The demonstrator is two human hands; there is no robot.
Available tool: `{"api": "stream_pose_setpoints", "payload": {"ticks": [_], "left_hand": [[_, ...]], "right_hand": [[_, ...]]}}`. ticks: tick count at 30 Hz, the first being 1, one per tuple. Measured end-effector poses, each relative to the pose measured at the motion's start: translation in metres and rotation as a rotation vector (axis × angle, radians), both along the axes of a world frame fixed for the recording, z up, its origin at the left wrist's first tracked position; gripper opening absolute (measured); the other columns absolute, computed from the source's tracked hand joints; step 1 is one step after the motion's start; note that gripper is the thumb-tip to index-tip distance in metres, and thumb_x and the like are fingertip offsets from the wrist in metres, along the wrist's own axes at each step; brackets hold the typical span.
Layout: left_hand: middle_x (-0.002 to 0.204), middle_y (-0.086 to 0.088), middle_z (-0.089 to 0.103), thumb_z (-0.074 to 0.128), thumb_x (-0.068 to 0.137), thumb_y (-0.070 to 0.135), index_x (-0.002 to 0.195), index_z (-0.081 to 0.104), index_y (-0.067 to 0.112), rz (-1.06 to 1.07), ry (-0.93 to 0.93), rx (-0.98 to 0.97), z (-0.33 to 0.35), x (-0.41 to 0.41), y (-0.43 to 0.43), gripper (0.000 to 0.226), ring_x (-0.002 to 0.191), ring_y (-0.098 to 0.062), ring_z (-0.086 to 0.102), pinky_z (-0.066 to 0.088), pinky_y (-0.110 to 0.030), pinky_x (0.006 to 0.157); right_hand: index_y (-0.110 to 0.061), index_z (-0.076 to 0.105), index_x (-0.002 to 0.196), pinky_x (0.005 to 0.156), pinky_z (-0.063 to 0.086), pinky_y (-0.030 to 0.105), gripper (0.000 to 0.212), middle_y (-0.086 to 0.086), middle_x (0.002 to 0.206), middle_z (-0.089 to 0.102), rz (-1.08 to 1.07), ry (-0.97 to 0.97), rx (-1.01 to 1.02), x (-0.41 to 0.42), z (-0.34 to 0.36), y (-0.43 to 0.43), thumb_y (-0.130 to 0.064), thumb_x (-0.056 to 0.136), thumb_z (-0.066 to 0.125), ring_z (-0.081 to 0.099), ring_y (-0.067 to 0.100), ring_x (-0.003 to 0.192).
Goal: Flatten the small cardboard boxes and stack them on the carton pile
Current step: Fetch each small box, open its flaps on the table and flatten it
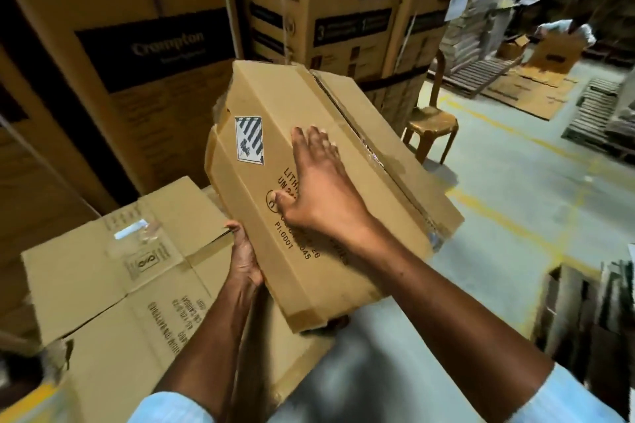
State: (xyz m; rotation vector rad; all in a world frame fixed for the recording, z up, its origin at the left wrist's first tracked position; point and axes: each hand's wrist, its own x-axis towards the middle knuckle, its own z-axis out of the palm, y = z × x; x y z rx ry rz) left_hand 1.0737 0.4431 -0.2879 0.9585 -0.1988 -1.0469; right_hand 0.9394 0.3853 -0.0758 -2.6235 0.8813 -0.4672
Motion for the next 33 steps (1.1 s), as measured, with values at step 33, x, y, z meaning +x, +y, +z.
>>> {"api": "stream_pose_setpoints", "payload": {"ticks": [33], "left_hand": [[0.139, -0.008, 0.065, 0.041, 0.107, 0.054, 0.133, 0.068, 0.012, 0.505, -0.616, 0.700, -0.010, -0.027, -0.128, 0.057, 0.128, -0.019, 0.058, 0.045, -0.038, 0.109]], "right_hand": [[-0.028, 0.044, 0.151, 0.112, 0.044, 0.046, 0.064, -0.003, 0.157, 0.046, 0.433, 0.107, 0.478, 0.048, -0.185, -0.196, -0.062, 0.097, 0.047, 0.049, 0.022, 0.140]]}}
